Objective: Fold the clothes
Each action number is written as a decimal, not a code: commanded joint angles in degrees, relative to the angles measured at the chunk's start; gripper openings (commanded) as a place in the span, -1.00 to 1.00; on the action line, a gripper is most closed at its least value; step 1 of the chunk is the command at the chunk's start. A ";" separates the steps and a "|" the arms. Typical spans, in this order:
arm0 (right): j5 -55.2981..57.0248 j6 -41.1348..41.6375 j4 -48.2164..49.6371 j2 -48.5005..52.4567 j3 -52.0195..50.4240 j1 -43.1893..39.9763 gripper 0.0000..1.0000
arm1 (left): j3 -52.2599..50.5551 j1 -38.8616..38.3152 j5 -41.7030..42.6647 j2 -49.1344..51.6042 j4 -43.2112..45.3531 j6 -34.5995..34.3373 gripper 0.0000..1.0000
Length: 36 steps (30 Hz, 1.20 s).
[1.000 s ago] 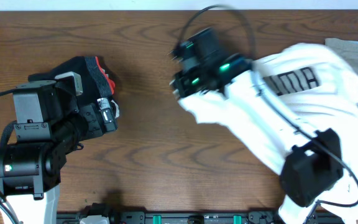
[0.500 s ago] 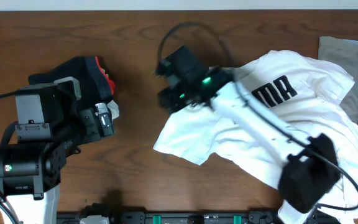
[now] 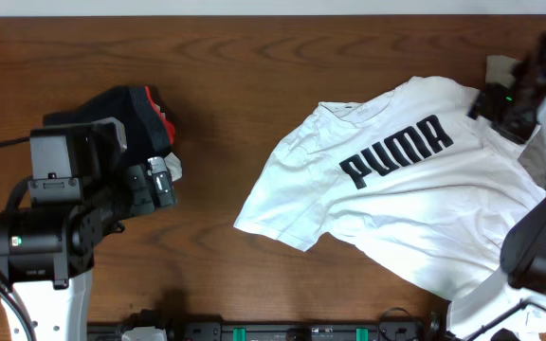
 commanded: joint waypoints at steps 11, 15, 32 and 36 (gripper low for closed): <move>2.32 -0.22 6.51 12.87 -0.22 -19.10 0.57 | 0.70 0.20 -0.66 3.50 -2.10 1.18 0.96; 0.55 -0.63 8.55 13.00 -0.22 -23.65 0.07 | 0.70 0.20 -0.66 4.22 -2.08 1.16 0.96; 23.10 2.25 13.57 14.99 -6.73 -27.61 -0.24 | 0.70 0.20 -0.24 7.45 -0.87 0.96 0.96; 22.67 4.90 8.37 14.95 -0.20 -30.62 -0.30 | 0.70 0.20 -0.24 7.45 -0.92 0.96 0.96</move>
